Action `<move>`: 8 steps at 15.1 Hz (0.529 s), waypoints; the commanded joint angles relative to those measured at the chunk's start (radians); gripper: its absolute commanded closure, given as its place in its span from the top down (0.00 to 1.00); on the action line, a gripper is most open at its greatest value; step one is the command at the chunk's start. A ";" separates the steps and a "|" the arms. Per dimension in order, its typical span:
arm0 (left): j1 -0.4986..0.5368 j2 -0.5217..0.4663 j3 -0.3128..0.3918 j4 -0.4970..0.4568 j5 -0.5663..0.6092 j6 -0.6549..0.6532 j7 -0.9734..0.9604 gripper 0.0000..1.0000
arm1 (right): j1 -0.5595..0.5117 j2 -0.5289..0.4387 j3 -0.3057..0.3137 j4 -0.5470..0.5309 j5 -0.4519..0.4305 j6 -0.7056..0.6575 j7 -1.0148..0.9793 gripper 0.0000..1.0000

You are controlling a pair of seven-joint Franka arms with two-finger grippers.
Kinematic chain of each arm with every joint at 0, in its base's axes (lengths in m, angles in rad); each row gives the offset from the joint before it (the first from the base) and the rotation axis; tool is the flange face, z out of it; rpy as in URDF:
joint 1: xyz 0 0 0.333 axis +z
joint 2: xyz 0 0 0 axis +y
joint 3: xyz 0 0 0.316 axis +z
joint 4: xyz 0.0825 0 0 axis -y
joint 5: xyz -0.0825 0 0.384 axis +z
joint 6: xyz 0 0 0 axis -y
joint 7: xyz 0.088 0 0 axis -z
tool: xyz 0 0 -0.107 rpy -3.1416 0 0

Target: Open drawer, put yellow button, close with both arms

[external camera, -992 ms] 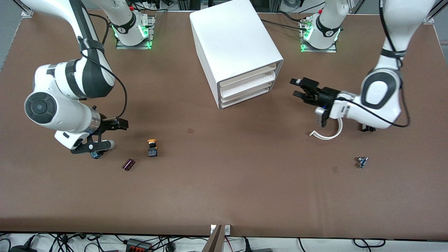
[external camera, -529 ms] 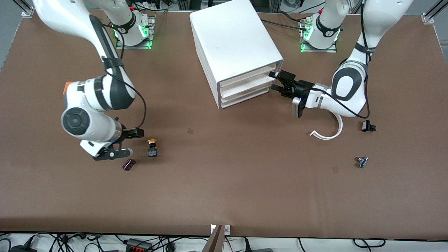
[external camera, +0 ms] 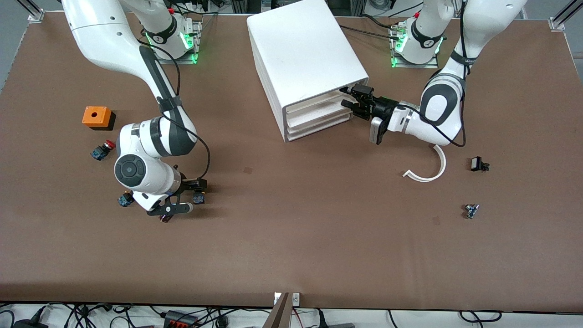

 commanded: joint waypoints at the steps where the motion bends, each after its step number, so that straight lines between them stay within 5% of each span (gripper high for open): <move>1: -0.004 0.001 -0.005 -0.026 -0.031 0.014 0.076 0.32 | 0.007 0.034 -0.004 0.017 0.020 0.041 -0.004 1.00; 4: -0.005 0.001 -0.003 -0.019 -0.032 0.014 0.076 0.03 | 0.015 0.058 -0.004 0.017 0.023 0.076 0.010 1.00; 8: 0.015 0.048 0.017 0.074 -0.017 0.016 0.065 0.01 | 0.021 0.084 -0.004 0.017 0.024 0.104 0.009 1.00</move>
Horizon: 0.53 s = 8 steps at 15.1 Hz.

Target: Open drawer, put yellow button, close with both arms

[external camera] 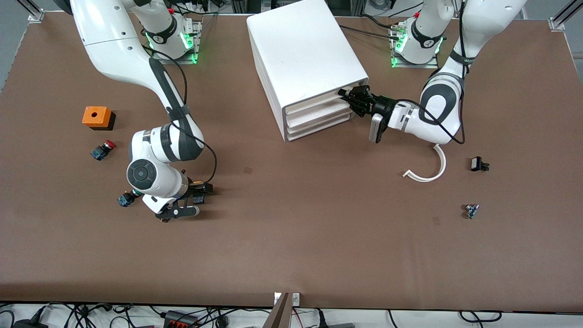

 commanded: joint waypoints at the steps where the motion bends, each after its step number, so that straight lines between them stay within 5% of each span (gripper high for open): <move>1: 0.024 0.077 0.014 0.107 0.002 0.017 -0.001 0.01 | 0.009 0.022 -0.004 0.015 0.017 0.010 0.009 1.00; 4: 0.054 0.157 0.015 0.227 0.069 0.017 -0.006 0.01 | 0.009 0.039 -0.004 0.015 0.017 0.013 0.010 0.99; 8: 0.085 0.231 0.028 0.402 0.212 0.014 -0.088 0.03 | 0.010 0.050 -0.004 0.015 0.017 0.015 0.010 0.84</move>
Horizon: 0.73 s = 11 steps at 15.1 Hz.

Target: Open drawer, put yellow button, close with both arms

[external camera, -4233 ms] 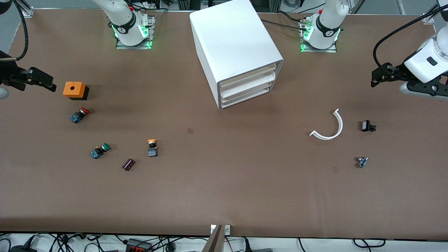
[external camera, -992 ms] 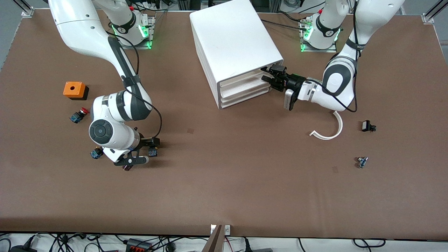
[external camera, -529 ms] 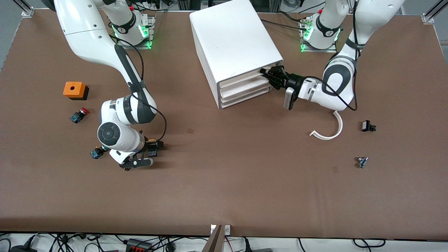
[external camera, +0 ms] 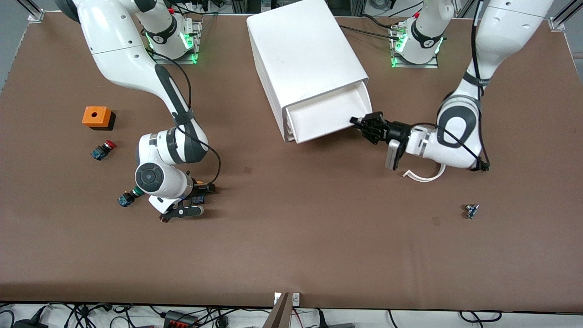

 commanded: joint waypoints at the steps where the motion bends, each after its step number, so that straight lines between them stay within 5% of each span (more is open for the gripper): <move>1: 0.009 0.077 0.006 0.146 0.111 0.011 -0.095 0.15 | 0.007 0.011 -0.004 0.015 0.017 0.006 0.010 0.72; 2: 0.006 0.076 0.006 0.148 0.116 0.017 -0.121 0.82 | 0.007 0.009 -0.004 0.015 0.017 0.005 0.008 0.54; 3: 0.009 0.071 0.006 0.149 0.118 0.023 -0.130 1.00 | 0.007 0.006 -0.004 0.018 0.015 0.005 0.001 0.30; 5: 0.016 0.057 0.008 0.168 0.131 0.002 -0.173 1.00 | 0.009 -0.005 -0.004 0.042 0.015 -0.012 -0.009 0.02; 11: 0.016 0.037 0.011 0.476 0.487 -0.227 -0.761 1.00 | 0.049 -0.097 -0.004 0.201 0.017 -0.212 -0.006 0.00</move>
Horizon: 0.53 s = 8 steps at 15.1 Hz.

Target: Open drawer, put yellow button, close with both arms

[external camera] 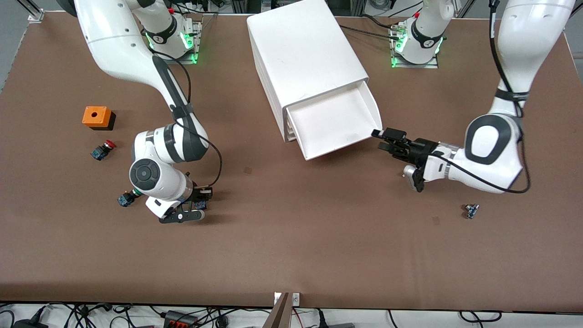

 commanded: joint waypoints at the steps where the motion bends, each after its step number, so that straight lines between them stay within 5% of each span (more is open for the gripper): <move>1: -0.007 -0.002 0.004 0.147 0.177 -0.098 -0.250 1.00 | 0.028 -0.046 -0.004 0.142 0.018 -0.169 -0.002 0.00; 8: -0.015 -0.028 -0.009 0.233 0.742 -0.087 -0.382 1.00 | 0.162 -0.107 0.019 0.347 0.049 -0.336 0.004 0.00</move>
